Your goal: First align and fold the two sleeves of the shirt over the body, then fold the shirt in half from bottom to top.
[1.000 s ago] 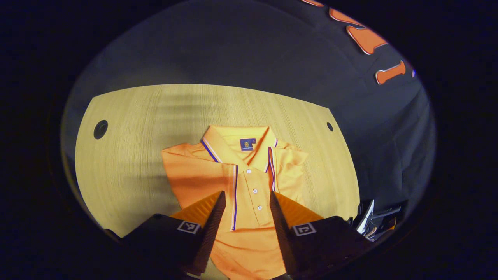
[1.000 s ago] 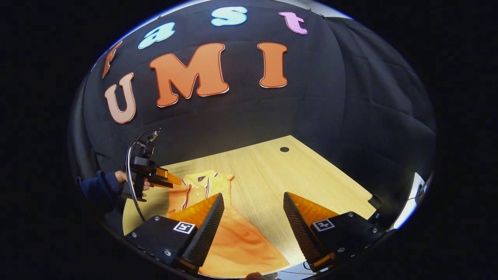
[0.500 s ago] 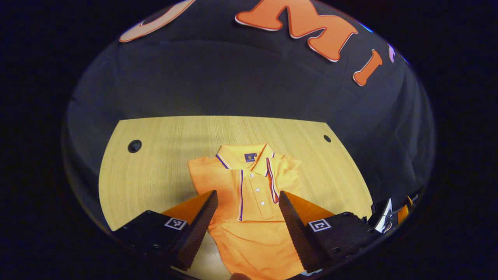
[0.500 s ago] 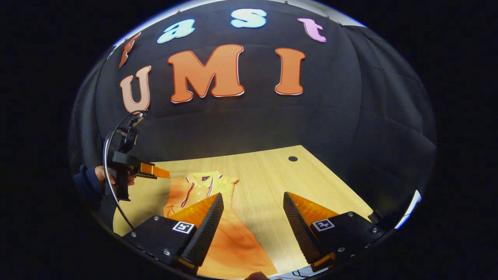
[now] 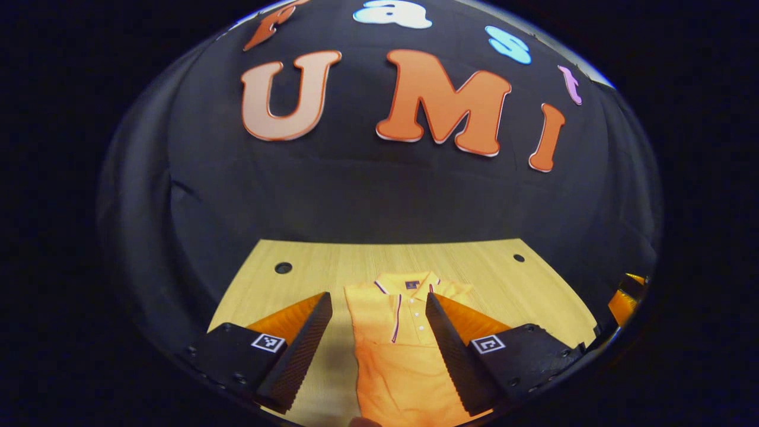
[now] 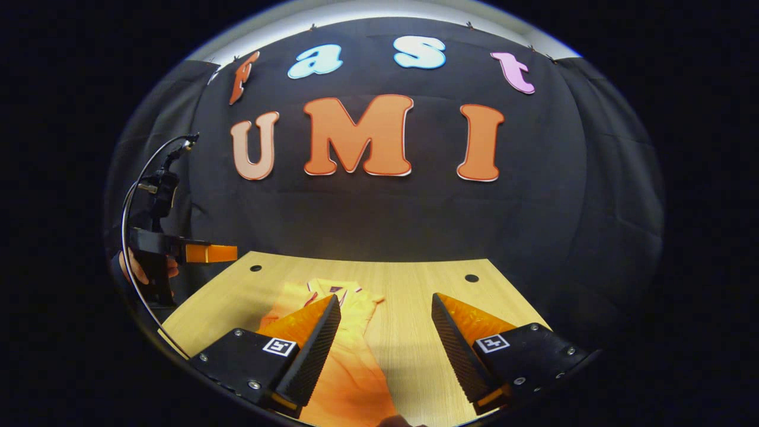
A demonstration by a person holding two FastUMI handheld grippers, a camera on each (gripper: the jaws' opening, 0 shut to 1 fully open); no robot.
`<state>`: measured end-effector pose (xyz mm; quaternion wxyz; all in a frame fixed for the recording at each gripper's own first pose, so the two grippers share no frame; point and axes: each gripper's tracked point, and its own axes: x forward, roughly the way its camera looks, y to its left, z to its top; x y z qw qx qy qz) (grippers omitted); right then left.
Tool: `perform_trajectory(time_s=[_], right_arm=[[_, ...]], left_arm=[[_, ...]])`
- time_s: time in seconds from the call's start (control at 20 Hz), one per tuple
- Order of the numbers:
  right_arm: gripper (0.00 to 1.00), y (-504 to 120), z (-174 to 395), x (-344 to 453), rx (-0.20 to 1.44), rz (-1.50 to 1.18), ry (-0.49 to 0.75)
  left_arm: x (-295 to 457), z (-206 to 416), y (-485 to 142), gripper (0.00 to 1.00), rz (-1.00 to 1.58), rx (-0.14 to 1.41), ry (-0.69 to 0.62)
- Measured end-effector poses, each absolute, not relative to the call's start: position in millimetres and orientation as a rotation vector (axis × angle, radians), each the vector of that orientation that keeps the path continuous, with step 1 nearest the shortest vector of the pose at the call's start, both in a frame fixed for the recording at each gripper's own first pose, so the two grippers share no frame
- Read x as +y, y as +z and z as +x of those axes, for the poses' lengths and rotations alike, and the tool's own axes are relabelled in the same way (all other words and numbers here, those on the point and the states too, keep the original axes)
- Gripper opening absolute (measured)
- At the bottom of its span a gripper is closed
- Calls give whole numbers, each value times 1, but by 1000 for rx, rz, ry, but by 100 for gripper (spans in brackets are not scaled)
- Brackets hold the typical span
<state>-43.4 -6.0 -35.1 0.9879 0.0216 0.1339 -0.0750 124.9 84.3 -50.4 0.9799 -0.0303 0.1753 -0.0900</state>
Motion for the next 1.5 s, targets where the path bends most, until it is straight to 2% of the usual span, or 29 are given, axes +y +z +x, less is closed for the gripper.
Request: perform_trajectory(time_s=[0.3,0.5,0.6,0.65,0.75,1.0,1.2,1.5], right_arm=[[94,-34,-61,5,199,19,-72],[94,-25,-80,3,106,-14,-55],[93,-35,-87,4,121,-2,-32],[93,-47,-91,6,153,9,-13],[93,-75,-99,6,234,8,10],[94,-135,-121,7,419,15,22],[94,-177,-139,21,545,52,52],[95,-252,-170,20,794,74,41]], left_arm=[[102,55,-21,98,-71,115,-95],[113,7,-4,98,-77,4,-37],[105,-15,1,98,-47,-30,-49],[101,-22,-4,97,-17,-13,-41],[107,-36,-45,98,34,120,3],[119,-54,-153,98,-4,436,-10],[130,-71,-218,98,48,587,-23],[142,-106,-280,98,68,801,-36]])
